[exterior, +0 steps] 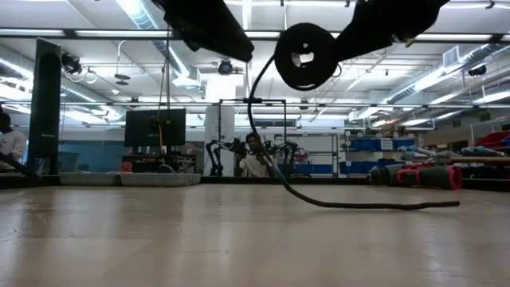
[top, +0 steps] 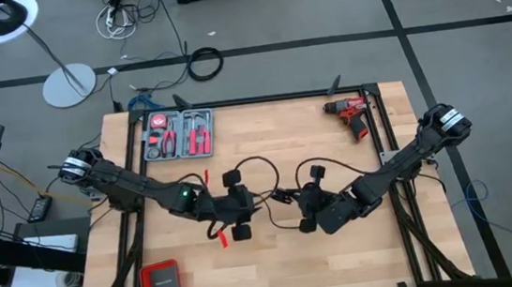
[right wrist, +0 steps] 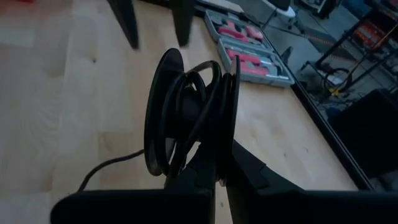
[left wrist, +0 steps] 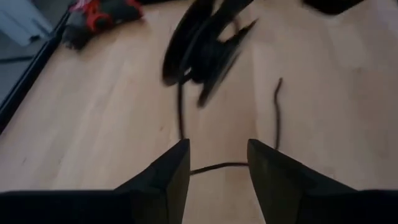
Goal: Coil cords
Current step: Uncoil the black wire on the spool
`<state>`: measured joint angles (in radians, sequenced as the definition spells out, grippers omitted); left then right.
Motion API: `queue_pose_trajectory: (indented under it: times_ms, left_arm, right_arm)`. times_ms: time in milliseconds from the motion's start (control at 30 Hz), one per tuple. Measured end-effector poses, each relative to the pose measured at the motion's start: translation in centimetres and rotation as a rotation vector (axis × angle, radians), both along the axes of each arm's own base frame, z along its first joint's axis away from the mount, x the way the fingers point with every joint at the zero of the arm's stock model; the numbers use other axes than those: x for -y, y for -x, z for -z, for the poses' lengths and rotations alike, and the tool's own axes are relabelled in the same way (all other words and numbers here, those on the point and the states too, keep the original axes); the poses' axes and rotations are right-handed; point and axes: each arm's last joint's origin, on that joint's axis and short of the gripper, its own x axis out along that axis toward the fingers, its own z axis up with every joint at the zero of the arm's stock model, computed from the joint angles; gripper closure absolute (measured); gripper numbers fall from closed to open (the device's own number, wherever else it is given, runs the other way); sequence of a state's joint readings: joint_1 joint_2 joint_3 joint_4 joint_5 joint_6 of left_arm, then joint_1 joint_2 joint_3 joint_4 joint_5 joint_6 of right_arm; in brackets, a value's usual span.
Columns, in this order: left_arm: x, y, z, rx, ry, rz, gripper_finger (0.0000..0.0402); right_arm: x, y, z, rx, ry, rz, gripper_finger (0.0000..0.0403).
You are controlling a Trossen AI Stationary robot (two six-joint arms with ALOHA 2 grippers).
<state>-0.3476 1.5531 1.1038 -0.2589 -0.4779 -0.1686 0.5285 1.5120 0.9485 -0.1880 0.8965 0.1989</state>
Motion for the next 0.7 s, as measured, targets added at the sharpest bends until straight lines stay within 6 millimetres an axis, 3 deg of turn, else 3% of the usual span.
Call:
queue_pose_trajectory:
  times_ms: [700]
  left_arm:
    - [-1.5,-1.6,2.6,-0.081,0.013,-0.051,0.0227]
  right_arm:
    - [-1.0,0.5,-0.3,0.023,0.068,-0.006,0.039]
